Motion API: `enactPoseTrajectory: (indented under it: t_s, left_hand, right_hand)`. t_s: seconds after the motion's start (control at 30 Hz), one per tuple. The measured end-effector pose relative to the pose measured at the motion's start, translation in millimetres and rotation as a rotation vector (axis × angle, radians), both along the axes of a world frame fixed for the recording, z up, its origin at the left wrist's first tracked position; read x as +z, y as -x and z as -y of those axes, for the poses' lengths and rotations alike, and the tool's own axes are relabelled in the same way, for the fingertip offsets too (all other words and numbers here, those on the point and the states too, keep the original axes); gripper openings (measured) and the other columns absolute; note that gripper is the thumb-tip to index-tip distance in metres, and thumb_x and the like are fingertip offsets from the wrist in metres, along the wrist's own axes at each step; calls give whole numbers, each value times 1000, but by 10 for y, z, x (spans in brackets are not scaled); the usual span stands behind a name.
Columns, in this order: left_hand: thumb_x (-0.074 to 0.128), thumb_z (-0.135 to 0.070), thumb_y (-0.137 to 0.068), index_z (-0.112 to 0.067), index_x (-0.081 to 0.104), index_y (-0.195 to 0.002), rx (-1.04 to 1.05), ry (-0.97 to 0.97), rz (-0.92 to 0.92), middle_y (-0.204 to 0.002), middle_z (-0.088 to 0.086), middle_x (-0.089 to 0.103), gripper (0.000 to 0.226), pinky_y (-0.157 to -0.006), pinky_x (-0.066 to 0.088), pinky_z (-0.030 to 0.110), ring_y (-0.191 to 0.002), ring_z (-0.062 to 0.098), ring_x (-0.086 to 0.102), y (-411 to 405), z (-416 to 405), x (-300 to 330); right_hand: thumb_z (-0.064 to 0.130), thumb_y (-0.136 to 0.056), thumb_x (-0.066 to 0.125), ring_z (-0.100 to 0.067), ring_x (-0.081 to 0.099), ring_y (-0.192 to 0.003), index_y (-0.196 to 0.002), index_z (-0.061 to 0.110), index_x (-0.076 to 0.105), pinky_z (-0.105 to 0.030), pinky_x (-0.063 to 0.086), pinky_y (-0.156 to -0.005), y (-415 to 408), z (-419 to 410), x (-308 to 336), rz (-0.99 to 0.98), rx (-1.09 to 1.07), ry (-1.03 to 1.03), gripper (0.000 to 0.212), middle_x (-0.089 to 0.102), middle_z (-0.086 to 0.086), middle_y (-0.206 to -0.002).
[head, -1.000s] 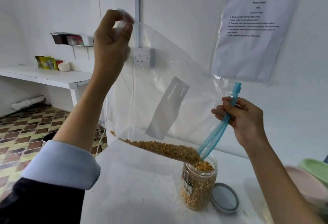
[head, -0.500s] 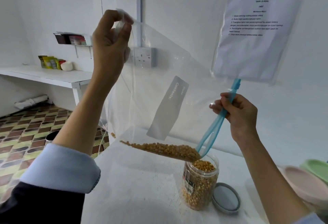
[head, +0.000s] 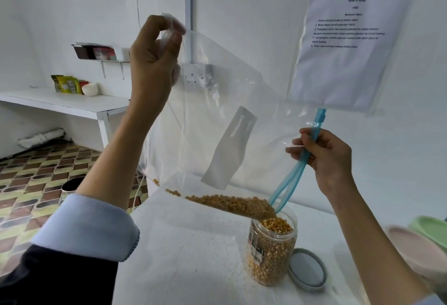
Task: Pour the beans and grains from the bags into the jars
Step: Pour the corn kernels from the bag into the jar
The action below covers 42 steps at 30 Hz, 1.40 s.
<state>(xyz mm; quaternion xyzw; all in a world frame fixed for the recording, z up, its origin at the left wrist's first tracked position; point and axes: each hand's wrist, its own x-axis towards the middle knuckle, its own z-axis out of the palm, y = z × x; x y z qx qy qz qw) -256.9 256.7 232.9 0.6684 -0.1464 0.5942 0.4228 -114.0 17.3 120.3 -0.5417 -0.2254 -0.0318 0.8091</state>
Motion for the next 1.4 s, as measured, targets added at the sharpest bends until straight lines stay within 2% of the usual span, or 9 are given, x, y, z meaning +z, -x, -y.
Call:
enactPoseTrajectory:
  t_s: [0.2,0.37,0.57,0.67,0.77,1.0,1.2,1.3,1.4]
  left_hand:
    - [39,-7,-100,-15,50,-93,17,-34,-9,-50,-15,42,15,-39,27,17,-38,8,30,-45,-16,13]
    - [37,-7,-100,-18,53,-96,7,-65,-63,-55,7,31,20,-42,28,18,-43,14,28,-39,-31,15]
    - [39,-9,-98,-20,54,-102,28,-130,-221,-61,-8,52,19,-45,33,18,-46,11,39,-24,-103,38]
    - [46,-12,-93,-21,52,-110,-15,-169,-319,-71,-5,49,20,-51,39,20,-54,12,46,11,-145,53]
    - [55,-20,-88,-24,47,-122,-20,-260,-442,-79,-5,47,35,-60,46,21,-66,11,51,30,-198,29]
    - [58,-5,-76,-25,43,-125,-85,-226,-542,-77,-6,37,55,-57,39,17,-66,6,39,-3,-276,-39]
    - [59,11,-72,-26,54,-109,-125,-143,-441,-76,-11,47,52,-50,37,22,-69,11,44,-16,-338,-26]
    - [69,13,-67,-29,64,-87,-81,-30,-325,-101,9,58,47,-50,41,21,-61,11,50,-37,-310,-54]
    - [77,4,-60,-37,70,-69,-25,105,-215,-110,19,60,42,-57,48,20,-63,5,59,-65,-300,-123]
  right_hand:
    - [10,-83,62,-21,69,-60,-92,7,66,-27,59,-63,23,60,-5,-5,-1,-20,10,69,-2,-66]
    - [14,-78,64,-23,69,-61,-92,7,66,-28,59,-64,14,109,-49,-21,-17,-37,16,69,-3,-66]
    - [2,-90,58,-23,69,-60,-93,6,66,-28,59,-64,-11,141,-88,-53,-41,-43,9,69,-3,-66]
    - [1,-90,58,-23,68,-57,-91,4,65,-27,58,-61,-26,157,-79,-73,-41,-58,8,68,-4,-63]
    - [0,-90,58,-21,67,-55,-88,4,65,-26,58,-61,-73,183,-75,-97,-82,-78,8,67,-3,-61]
    - [-1,-89,58,-23,68,-56,-89,4,65,-25,57,-59,-85,175,-152,-137,-82,-62,9,68,-5,-62]
    - [0,-90,58,-22,68,-55,-90,4,65,-25,58,-59,-10,148,-117,-128,-59,-44,8,68,-4,-61]
    - [0,-89,59,-23,68,-58,-91,4,66,-26,58,-61,-5,163,-126,-122,-73,-55,8,68,-5,-64]
    - [0,-89,59,-24,70,-62,-92,4,67,-26,57,-62,-14,176,-144,-118,-66,-46,9,69,-5,-66]
